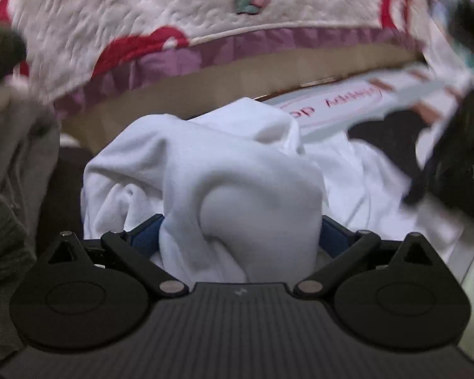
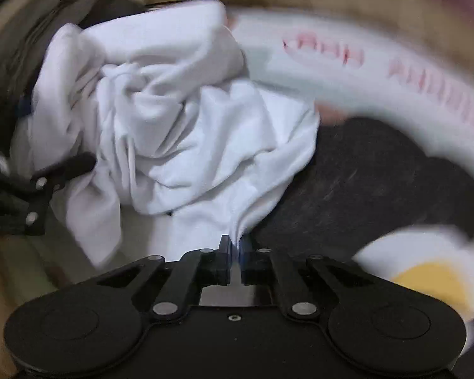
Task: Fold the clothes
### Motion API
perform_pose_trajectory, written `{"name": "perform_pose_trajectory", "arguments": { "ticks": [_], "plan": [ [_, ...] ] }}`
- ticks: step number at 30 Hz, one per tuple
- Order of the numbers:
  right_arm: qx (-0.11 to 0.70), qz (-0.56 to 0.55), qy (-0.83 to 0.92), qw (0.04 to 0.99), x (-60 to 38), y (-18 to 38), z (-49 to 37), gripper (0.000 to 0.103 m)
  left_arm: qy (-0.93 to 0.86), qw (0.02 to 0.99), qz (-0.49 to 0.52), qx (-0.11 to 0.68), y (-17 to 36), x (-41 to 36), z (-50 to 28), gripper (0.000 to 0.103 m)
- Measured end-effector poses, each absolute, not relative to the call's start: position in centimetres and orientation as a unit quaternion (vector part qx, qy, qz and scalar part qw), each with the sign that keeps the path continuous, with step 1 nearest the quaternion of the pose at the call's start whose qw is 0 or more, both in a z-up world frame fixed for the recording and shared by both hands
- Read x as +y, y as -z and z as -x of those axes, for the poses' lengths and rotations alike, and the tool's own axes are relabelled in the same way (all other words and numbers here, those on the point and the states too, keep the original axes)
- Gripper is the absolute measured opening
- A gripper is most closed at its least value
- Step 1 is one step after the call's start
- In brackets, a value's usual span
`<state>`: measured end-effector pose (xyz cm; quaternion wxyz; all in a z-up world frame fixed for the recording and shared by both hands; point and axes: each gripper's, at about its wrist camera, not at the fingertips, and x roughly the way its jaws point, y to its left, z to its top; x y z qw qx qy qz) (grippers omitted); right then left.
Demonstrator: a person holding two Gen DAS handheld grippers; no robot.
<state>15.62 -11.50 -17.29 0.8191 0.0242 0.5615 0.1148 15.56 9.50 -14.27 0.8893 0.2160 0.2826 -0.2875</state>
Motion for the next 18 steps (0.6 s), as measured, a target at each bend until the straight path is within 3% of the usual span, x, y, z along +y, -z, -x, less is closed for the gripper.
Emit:
{"name": "perform_pose_trajectory", "arguments": {
  "ticks": [6,8,9,10,12,18],
  "plan": [
    [0.448,0.025,0.050,0.892,-9.6,10.3,-8.8,0.005,0.250,0.879,-0.240,0.328,14.6,10.1,-14.5,0.102],
    [0.432,0.045,0.078,0.897,-9.4,9.6,-7.6,0.005,0.237,0.881,-0.248,0.327,14.7,9.9,-14.3,0.087],
    [0.424,0.056,0.093,0.899,-9.4,9.2,-7.0,0.005,0.232,0.886,-0.248,0.316,14.3,9.8,-14.2,0.056],
    [0.416,0.066,0.107,0.901,-9.3,8.8,-6.5,0.005,0.228,0.891,-0.248,0.304,13.9,9.8,-14.0,0.040],
    [0.399,0.070,0.135,0.905,-9.8,7.9,-5.3,0.005,0.223,0.899,-0.235,0.295,12.8,9.9,-13.9,0.026],
    [0.333,0.039,0.223,0.915,-15.6,3.5,0.0,0.005,0.173,0.924,-0.212,0.268,8.7,12.0,-12.4,0.020]
  ]
}}
